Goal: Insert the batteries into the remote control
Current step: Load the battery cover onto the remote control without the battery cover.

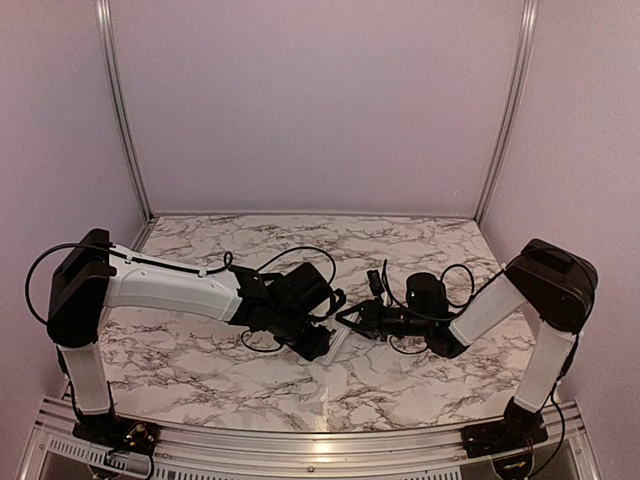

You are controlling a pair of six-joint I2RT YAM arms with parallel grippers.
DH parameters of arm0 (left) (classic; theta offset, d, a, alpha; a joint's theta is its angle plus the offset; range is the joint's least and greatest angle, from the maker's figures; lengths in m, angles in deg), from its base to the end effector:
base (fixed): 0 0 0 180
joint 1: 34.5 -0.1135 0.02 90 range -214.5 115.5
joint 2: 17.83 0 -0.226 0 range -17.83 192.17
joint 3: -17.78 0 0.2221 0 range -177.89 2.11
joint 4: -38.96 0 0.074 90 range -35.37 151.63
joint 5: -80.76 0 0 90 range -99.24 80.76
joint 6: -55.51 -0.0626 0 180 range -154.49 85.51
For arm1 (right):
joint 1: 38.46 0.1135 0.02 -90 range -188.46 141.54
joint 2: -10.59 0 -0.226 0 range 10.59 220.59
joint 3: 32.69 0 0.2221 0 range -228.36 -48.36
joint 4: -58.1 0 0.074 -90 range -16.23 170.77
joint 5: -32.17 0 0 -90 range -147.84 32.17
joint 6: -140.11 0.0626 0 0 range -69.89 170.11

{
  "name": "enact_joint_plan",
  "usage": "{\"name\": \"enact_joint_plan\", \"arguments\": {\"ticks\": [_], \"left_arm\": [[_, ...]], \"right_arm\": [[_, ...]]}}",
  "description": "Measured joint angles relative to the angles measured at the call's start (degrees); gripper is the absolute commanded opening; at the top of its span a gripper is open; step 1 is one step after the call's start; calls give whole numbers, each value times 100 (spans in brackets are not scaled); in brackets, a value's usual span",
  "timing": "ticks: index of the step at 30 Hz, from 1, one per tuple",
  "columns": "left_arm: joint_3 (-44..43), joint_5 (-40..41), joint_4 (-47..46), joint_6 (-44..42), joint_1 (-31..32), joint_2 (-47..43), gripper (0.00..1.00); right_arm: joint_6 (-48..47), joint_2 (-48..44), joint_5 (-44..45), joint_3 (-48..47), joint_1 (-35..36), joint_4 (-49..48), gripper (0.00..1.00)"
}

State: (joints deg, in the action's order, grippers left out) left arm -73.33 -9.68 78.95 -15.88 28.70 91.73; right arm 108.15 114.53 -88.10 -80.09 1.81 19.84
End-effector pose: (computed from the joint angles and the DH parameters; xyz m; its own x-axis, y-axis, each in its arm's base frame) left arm 0.1699 -0.3375 0.1398 -0.6495 0.5781 -0.4939 0.7250 0.6666 -0.1732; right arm 0.2226 0.2300 0.1074 -0.9102 0.1893 -0.3685 -0.2858 0.3571 0.8893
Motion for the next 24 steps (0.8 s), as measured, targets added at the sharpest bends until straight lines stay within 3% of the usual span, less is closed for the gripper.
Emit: {"name": "enact_joint_plan", "arguments": {"ticks": [17,24], "left_arm": [[-2,-68,-22,-4,-9,7,41],[35,-109,-101,-63,-11,4,57]], "right_arm": [[269,2,-105,98,-55,-308,0],[433,4,-205,173,-170,-448,0]]}}
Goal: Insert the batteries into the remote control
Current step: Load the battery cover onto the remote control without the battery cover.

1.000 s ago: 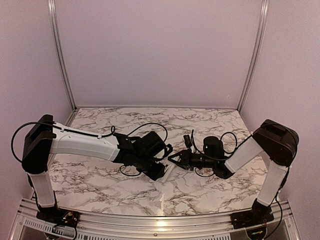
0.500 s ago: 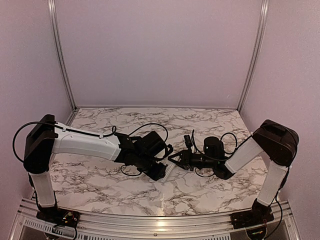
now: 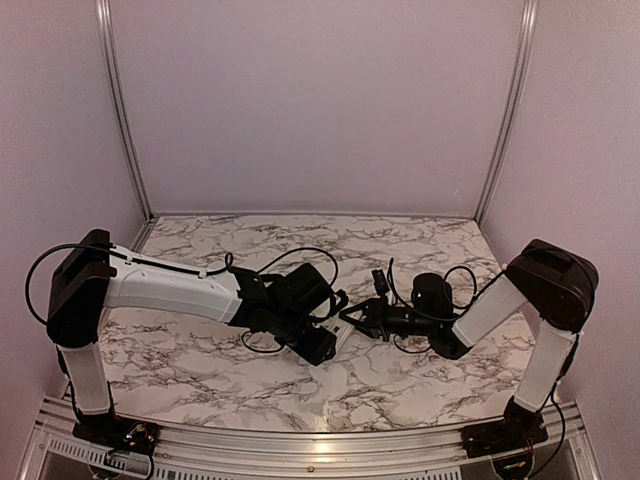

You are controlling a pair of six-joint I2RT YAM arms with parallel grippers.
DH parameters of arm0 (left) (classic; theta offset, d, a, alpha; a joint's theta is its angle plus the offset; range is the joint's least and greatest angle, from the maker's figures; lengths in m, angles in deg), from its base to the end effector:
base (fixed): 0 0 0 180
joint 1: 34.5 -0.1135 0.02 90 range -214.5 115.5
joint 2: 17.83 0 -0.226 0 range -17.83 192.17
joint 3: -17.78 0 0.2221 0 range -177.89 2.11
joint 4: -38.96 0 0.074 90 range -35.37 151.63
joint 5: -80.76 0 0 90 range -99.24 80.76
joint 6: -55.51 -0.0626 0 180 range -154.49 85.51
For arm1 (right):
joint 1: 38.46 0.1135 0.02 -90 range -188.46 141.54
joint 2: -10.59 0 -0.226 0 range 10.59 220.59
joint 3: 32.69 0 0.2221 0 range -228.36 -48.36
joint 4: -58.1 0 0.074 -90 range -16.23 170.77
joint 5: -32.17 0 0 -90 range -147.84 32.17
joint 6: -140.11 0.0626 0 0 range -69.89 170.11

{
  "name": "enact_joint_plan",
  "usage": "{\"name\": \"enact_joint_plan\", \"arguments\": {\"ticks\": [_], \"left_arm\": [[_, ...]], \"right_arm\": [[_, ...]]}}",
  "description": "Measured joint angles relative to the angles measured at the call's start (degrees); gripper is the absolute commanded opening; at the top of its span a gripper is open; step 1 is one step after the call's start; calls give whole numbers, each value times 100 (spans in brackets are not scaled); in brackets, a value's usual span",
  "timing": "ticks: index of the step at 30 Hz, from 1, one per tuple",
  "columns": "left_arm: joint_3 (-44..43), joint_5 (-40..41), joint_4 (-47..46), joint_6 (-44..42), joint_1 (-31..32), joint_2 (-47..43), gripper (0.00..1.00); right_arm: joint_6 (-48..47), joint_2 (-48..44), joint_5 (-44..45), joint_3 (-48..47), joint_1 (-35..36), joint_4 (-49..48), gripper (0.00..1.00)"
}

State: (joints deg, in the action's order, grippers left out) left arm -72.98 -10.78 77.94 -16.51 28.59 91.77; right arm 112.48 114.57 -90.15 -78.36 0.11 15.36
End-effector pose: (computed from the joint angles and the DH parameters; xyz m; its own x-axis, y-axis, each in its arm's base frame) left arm 0.1699 -0.3385 0.1391 -0.6415 0.5822 -0.4996 0.7358 0.6512 -0.1860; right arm 0.2243 0.2216 0.1098 -0.9209 0.2233 -0.3196 -0.2452 0.3058 0.9200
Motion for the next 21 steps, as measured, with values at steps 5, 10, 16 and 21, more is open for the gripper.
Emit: {"name": "enact_joint_plan", "arguments": {"ticks": [5,10,16,21], "left_arm": [[179,-59,-136,-44,0,-129,75],[444,-153,-208,-175,-7,-468,99],[852,-483,-601,-260,-103,-1279,99],[1386,-1060,-1191,-168,-511,-1961,99]], "right_arm": [[92,2,-142,7,-44,-240,0],[175,2,-271,7,-72,-404,0],[192,2,-409,22,-129,-457,0],[212,2,-586,22,-142,-549,0]]}}
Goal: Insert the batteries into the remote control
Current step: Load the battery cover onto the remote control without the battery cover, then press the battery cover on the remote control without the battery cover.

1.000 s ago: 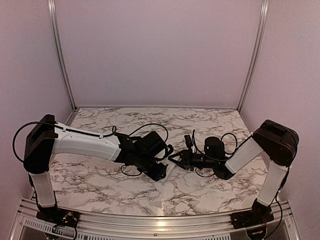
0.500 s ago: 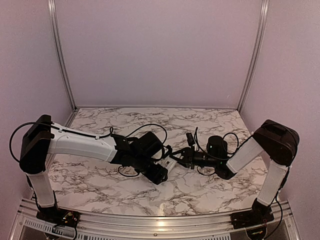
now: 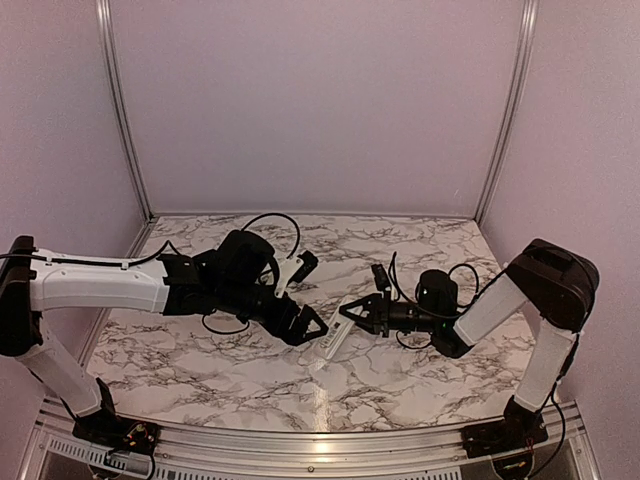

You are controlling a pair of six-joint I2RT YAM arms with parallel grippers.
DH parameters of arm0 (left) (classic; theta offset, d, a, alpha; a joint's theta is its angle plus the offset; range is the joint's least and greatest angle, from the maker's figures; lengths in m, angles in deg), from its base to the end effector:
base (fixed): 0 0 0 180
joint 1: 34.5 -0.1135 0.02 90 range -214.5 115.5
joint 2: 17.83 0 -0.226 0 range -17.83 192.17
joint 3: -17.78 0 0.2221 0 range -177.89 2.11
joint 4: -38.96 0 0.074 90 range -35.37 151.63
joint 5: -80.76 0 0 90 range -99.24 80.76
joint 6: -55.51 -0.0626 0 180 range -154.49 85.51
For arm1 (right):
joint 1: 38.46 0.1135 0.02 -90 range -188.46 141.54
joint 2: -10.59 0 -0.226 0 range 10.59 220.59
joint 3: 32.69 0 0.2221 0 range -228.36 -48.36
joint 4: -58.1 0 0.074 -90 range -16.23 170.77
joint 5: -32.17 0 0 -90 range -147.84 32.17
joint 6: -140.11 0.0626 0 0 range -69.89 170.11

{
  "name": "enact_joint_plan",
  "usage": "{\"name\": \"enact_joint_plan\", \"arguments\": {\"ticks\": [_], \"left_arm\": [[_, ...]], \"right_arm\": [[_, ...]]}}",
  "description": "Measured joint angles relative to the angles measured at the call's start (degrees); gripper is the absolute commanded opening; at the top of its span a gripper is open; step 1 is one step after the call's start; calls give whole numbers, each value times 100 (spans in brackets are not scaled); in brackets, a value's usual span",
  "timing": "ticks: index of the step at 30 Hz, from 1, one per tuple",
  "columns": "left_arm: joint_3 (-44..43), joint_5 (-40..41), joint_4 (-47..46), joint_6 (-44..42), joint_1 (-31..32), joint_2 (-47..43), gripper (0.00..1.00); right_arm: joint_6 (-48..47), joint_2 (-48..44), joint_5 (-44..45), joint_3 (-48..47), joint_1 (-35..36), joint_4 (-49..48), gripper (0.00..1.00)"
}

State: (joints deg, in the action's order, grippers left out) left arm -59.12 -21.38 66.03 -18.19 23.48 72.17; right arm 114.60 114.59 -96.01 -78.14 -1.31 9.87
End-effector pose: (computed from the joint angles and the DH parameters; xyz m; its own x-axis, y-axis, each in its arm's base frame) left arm 0.1689 -0.2949 0.2019 -0.5848 0.4177 -0.6953 0.7814 0.5203 -0.3447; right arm 0.2251 0.2191 0.1212 -0.9274 0.1874 -0.3238 -0.2843 0.2093 0.9356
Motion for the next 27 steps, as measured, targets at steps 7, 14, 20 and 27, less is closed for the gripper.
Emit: {"name": "enact_joint_plan", "arguments": {"ticks": [7,14,20,27], "left_arm": [[435,-518,-439,212,-341,-190,89],[439,-822,-645,393,-339,52,79],[426,-839,-638,422,-339,223,75],[367,-837,-636,420,-339,354,75]], "right_arm": [[153,-2,-310,-2,-9,-350,0],[192,-11,-448,-9,15,-529,0],[203,-11,-501,-46,48,-597,0],[225,-11,-525,-149,96,-599,0]]}}
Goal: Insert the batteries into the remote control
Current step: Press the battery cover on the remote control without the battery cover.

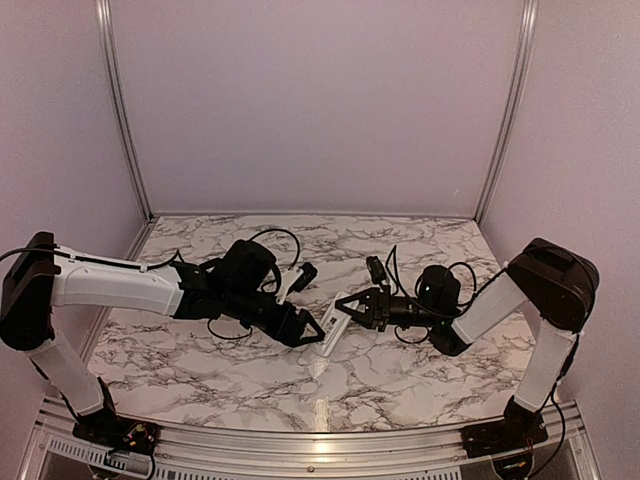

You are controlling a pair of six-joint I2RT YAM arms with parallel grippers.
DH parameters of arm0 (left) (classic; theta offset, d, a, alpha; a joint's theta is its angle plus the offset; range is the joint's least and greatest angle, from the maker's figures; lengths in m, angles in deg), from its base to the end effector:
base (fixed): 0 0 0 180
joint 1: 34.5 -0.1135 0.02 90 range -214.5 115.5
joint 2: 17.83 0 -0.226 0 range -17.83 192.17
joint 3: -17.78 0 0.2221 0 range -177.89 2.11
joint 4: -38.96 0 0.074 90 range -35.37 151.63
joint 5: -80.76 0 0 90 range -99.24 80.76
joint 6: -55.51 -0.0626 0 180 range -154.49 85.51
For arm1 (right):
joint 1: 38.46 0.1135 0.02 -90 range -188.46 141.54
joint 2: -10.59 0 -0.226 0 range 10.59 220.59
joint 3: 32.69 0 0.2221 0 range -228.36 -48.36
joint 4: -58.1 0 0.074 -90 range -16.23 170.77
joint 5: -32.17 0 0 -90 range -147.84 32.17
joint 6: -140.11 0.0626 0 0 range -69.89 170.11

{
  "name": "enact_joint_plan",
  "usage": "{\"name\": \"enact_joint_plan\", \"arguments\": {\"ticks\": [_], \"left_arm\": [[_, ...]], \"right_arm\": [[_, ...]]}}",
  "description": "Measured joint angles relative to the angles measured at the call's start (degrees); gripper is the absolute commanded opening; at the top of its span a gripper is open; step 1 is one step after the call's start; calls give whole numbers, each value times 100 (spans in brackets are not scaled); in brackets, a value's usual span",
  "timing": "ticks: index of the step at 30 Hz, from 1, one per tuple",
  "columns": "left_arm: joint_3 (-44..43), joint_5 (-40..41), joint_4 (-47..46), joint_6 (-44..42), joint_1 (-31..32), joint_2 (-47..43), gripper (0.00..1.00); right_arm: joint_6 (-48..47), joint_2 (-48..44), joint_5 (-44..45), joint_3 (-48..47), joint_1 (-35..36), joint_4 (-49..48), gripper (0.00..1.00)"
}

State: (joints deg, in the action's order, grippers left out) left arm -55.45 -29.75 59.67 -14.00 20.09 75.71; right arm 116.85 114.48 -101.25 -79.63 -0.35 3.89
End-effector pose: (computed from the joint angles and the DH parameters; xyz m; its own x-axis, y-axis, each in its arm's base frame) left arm 0.1805 -0.2917 0.1749 -0.6771 0.3865 -0.6263 0.7254 0.4938 -0.4795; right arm 0.2211 0.2281 0.1410 -0.9230 0.1241 -0.3643 -0.3558 0.0855 0.9306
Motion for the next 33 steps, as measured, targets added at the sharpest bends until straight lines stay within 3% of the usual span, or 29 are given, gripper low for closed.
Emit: {"name": "enact_joint_plan", "arguments": {"ticks": [12,33], "left_arm": [[-339,323,234,20,0,302,67],[-404,560,323,-166,164,407,66]], "right_arm": [[68,0,-4,-74,2,26,0],[79,0,-83,-74,-140,144,0]]}}
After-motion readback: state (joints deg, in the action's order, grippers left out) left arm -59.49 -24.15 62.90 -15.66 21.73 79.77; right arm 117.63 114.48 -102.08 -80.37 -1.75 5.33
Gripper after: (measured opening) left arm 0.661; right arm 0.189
